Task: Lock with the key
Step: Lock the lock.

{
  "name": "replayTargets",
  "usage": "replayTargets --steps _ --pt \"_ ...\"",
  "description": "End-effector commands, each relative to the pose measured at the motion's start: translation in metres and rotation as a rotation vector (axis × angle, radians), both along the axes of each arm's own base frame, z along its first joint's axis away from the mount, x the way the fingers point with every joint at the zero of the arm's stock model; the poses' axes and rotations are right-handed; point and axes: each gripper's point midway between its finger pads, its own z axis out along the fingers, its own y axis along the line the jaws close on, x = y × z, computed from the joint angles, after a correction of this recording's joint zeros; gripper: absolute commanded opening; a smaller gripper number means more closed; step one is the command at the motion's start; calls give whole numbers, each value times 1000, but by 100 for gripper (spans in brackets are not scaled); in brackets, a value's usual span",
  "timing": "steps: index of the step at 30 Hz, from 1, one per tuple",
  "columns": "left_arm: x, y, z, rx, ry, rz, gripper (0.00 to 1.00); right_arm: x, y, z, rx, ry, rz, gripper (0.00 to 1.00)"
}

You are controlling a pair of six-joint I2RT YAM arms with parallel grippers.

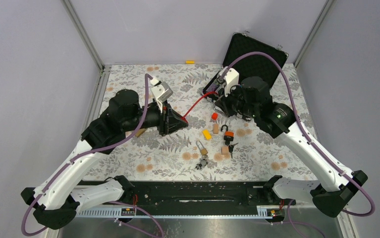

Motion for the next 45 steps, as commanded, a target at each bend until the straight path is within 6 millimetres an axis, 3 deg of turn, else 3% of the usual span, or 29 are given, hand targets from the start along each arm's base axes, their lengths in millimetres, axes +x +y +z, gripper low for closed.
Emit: replayTargets --steps 1,3,6,14,18,26,34,45 --pt "5 -19 34 -157 -179 -80 0 -42 32 59 406 67 138 0" --pt "4 -24 35 -172 -231 -121 0 -54 40 89 583 42 197 0" --pt "1 -29 33 -173 -301 -184 0 -73 42 116 779 34 276 0" --pt "-25 -35 35 -186 -462 -399 0 -103 40 140 935 -10 437 0" --pt "-28 -37 41 -201 -487 -434 0 -118 37 152 975 -38 510 0" --pt "-17 -43 48 -224 -455 -380 0 -130 32 152 995 -76 554 0" --pt "-7 -45 64 -279 -422 -303 0 -122 44 138 926 -99 492 0" --pt "-12 -46 60 -280 -400 -334 0 -112 55 129 891 -108 423 0"
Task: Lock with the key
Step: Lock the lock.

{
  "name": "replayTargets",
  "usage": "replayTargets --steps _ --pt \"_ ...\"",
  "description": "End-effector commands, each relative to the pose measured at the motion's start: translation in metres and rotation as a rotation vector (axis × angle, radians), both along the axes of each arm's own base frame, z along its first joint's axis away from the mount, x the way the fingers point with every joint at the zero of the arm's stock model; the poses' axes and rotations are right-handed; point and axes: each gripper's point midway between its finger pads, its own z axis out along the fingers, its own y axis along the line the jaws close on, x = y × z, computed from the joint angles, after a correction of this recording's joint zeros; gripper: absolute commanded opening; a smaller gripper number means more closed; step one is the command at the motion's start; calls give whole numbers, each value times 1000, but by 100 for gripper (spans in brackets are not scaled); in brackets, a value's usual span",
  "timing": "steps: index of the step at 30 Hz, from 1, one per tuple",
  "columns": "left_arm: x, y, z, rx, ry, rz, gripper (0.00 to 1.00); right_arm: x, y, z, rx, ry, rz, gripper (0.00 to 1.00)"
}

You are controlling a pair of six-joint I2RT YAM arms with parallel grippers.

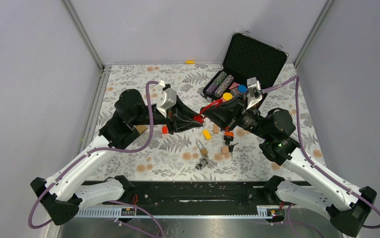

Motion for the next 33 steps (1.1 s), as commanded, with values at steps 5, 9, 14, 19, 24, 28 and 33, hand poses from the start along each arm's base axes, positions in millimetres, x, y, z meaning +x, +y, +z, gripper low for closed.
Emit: replayTargets --steps 5,9,14,19,24,28,33 --pt "5 0 31 -96 -51 33 0 -5 5 5 -35 -70 -25 0" --pt "16 1 40 -135 -28 104 0 -7 11 -7 -85 -88 -16 0" --pt "35 3 47 -177 27 212 0 -10 20 -22 -159 -114 -5 0" --pt "46 6 58 -237 81 278 0 -4 27 -42 -224 -105 -17 0" --pt "48 7 64 -266 103 287 0 -1 31 -54 -274 -75 -12 0" --pt "52 8 62 -267 132 317 0 7 28 -51 -293 -10 -60 0" --pt "56 14 44 -242 165 364 0 15 14 -27 -263 59 -146 14"
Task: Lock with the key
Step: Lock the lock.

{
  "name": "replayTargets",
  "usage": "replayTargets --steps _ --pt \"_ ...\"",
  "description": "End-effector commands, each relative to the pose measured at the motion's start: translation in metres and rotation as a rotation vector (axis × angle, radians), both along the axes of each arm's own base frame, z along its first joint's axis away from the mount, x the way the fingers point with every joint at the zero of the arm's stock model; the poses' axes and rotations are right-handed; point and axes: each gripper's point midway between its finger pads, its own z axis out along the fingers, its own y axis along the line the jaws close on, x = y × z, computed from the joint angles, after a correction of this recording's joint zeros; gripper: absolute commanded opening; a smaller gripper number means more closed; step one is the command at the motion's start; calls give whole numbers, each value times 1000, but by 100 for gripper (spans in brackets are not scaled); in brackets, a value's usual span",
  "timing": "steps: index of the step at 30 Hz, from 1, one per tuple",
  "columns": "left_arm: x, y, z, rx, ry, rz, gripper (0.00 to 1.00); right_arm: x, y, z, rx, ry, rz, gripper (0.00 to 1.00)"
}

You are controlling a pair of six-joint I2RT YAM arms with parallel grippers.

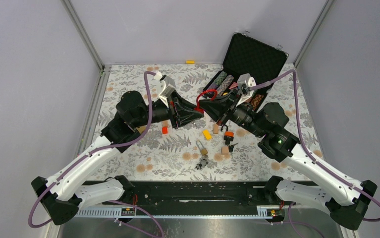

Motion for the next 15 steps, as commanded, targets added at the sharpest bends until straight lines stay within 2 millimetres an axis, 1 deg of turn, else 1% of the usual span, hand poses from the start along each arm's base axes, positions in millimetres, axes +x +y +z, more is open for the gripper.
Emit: replayTargets --steps 1,2,5,7,8,9,12,15 --pt "23 15 37 -146 -76 168 0 -18 3 -11 -67 110 41 16" --pt "23 17 33 -141 -68 173 0 -17 0 -6 -57 114 25 19" --pt "22 21 23 -133 -49 184 0 -14 -10 6 -22 140 -21 21" --pt "22 23 21 -132 -43 193 0 -15 -15 15 7 160 -37 24" --pt "23 24 20 -131 -39 196 0 -15 -17 18 17 164 -39 27" --pt "22 25 19 -131 -37 199 0 -16 -18 20 26 173 -43 31" --pt "23 28 21 -140 -30 210 0 -17 -24 24 49 195 -57 49" --pt "24 30 28 -168 -9 227 0 -18 -28 22 60 209 -66 60"
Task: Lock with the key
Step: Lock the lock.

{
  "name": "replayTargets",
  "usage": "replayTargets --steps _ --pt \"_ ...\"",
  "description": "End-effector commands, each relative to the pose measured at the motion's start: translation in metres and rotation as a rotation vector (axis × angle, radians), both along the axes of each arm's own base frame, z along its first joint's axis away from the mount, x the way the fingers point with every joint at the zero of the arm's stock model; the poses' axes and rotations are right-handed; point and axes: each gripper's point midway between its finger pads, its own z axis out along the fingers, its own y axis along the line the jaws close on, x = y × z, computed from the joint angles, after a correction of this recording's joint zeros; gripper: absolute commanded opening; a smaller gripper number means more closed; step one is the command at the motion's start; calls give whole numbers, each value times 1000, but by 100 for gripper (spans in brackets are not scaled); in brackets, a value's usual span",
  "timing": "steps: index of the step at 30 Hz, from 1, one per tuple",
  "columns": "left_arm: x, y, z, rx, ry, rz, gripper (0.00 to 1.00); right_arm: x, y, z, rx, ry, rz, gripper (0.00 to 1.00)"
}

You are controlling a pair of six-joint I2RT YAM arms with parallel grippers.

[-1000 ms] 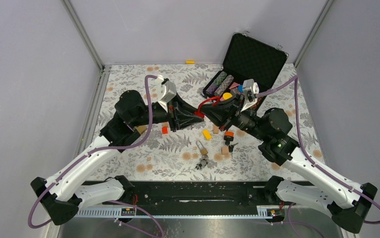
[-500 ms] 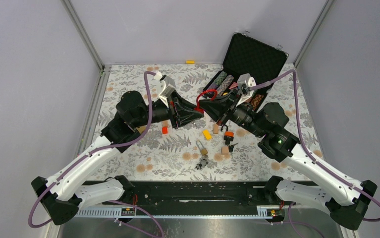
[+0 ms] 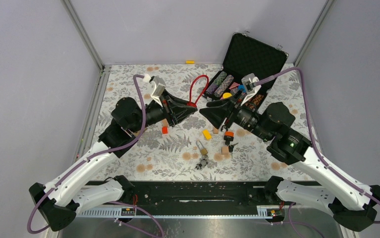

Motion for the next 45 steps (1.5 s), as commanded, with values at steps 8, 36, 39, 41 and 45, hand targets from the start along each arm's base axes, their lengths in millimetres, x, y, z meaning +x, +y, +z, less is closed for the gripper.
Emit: replayTargets --steps 8,36,39,41,45 --pt "-12 12 82 -348 0 -18 0 -29 0 25 183 -37 120 75" --pt "-99 14 154 -586 -47 -515 0 -83 23 82 527 -65 545 54" --pt "-104 15 156 -590 -57 -532 0 -86 21 90 579 -38 571 60" --pt "-106 15 158 -592 -57 -539 0 -87 21 94 595 -28 592 65" --pt "-110 17 161 -599 -63 -549 0 -89 25 97 594 -17 622 59"
